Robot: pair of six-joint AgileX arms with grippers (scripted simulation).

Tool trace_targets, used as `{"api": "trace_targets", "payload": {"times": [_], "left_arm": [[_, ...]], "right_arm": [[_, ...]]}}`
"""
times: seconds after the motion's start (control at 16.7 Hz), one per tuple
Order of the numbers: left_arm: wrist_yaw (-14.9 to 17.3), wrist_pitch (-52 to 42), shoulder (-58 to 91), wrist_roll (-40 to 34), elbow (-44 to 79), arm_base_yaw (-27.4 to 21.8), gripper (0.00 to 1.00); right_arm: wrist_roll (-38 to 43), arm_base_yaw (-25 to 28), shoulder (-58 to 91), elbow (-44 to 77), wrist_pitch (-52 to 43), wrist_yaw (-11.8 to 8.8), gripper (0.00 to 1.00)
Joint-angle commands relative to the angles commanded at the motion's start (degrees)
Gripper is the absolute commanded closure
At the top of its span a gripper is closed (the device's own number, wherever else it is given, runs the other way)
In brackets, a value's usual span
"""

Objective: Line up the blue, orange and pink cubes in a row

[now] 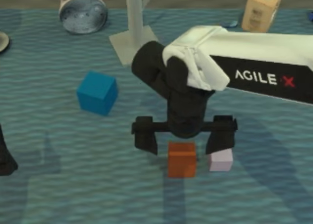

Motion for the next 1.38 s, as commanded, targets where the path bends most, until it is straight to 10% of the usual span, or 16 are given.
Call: {"api": "trace_targets", "payload": {"times": [0.78,1.38], "left_arm": [[0.81,-4.28,5.44,0.45,5.24,-1.66,0.00],[4.57,-39.87,53.44,2.81,42.43,-11.16,0.00]], "right_arm": [[-2.64,-2.02,-7.35,1.46,-5.09,1.66,0.00],[-20.80,-18.29,-52.88,-32.19,15.88,8.53,0.00]]}}
